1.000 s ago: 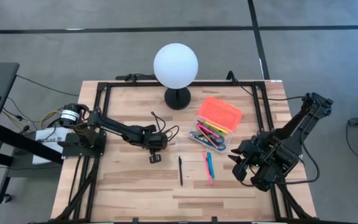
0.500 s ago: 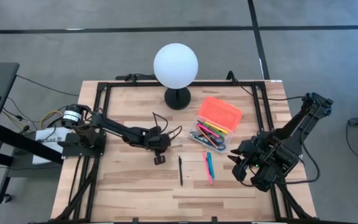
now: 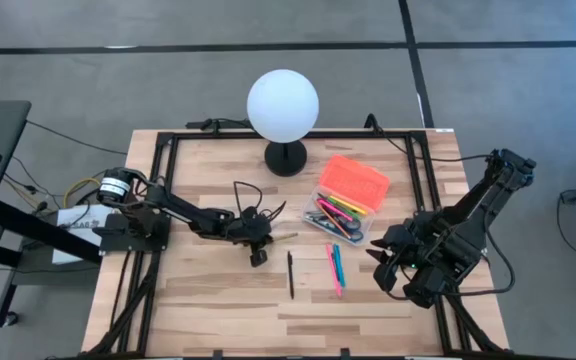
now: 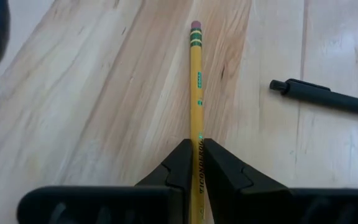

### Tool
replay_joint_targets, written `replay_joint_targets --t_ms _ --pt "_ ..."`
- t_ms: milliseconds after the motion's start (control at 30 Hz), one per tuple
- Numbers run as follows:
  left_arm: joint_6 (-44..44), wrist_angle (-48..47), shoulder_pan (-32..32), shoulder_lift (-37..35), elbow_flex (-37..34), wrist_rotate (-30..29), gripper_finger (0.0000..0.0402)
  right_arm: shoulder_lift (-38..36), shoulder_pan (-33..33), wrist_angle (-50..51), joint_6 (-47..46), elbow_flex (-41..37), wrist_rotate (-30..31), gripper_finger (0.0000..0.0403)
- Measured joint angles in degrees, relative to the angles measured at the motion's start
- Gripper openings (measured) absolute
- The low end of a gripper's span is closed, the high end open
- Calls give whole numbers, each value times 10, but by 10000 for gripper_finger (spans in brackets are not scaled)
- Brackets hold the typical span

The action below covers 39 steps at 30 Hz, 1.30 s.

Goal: Pick & place school supplies into a supply box
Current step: Put the yellow pencil into the orange supply box

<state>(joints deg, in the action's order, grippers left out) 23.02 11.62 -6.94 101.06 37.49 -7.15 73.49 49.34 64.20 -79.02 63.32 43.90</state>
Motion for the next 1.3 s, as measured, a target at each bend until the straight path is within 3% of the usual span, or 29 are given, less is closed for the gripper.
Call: replay_joint_targets --t_ms 733,1167,1300 --pt "-36 -14 1 6 51 -27 1 0 0 0 0 0 0 113" --pt "-78 -34 1 6 85 6 1 0 0 0 0 0 -1 113" --pt "-95 -33 -3 5 85 46 21 0 0 0 0 0 -1 113"
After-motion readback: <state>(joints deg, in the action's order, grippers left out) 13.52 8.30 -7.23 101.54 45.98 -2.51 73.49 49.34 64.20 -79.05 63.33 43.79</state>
